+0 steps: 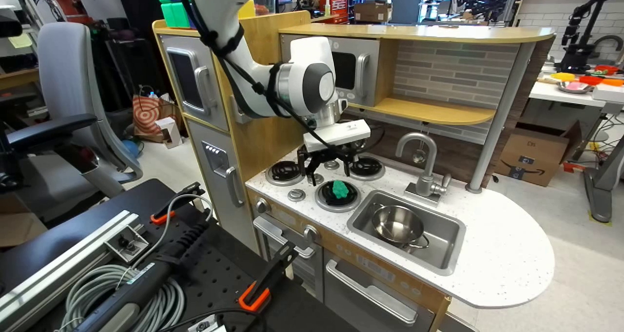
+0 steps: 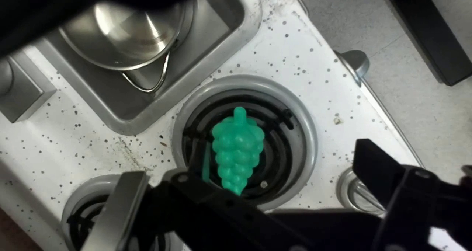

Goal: Put the green grapes inside the pot in the sink

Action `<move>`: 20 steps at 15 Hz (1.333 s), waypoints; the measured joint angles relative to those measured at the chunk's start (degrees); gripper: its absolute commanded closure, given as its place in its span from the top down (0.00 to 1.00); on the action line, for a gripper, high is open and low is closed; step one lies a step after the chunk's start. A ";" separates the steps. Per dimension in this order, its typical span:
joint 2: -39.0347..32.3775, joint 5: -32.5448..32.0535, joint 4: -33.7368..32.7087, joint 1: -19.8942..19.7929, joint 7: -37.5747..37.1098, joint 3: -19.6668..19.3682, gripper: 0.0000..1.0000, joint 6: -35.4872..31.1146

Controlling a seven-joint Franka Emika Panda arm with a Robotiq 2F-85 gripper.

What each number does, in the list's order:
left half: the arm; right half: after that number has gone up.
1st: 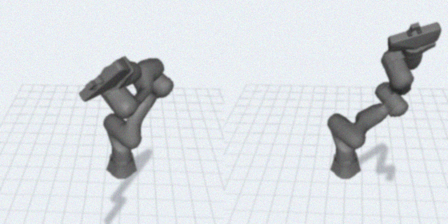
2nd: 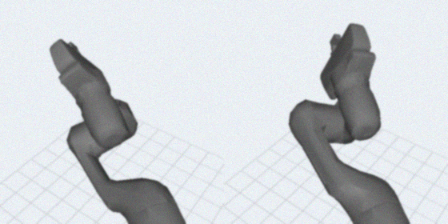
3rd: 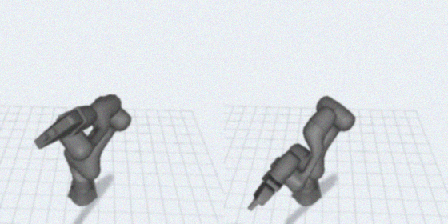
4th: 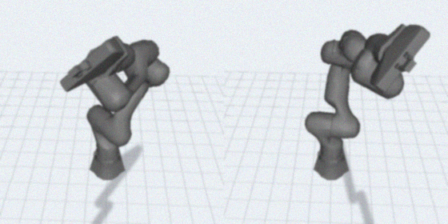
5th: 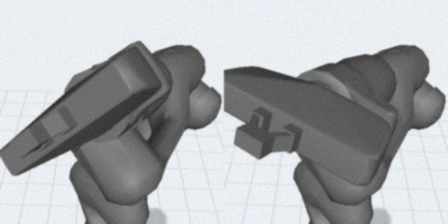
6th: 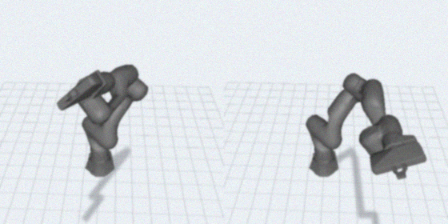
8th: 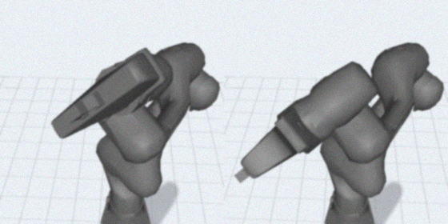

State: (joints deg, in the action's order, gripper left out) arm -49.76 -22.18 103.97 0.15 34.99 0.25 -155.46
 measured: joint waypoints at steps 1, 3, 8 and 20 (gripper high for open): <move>-1.01 -1.20 -0.86 0.72 -0.90 -0.95 1.00 -2.09; -2.92 -3.09 -2.59 2.01 -2.95 -2.86 1.00 -6.60; -7.74 -3.33 -7.08 2.36 -6.12 -3.61 1.00 -8.84; -12.05 -0.31 -12.32 -0.14 -8.21 0.37 0.15 -4.28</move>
State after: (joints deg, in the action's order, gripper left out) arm -61.81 -22.49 91.65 0.01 26.77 0.63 -159.73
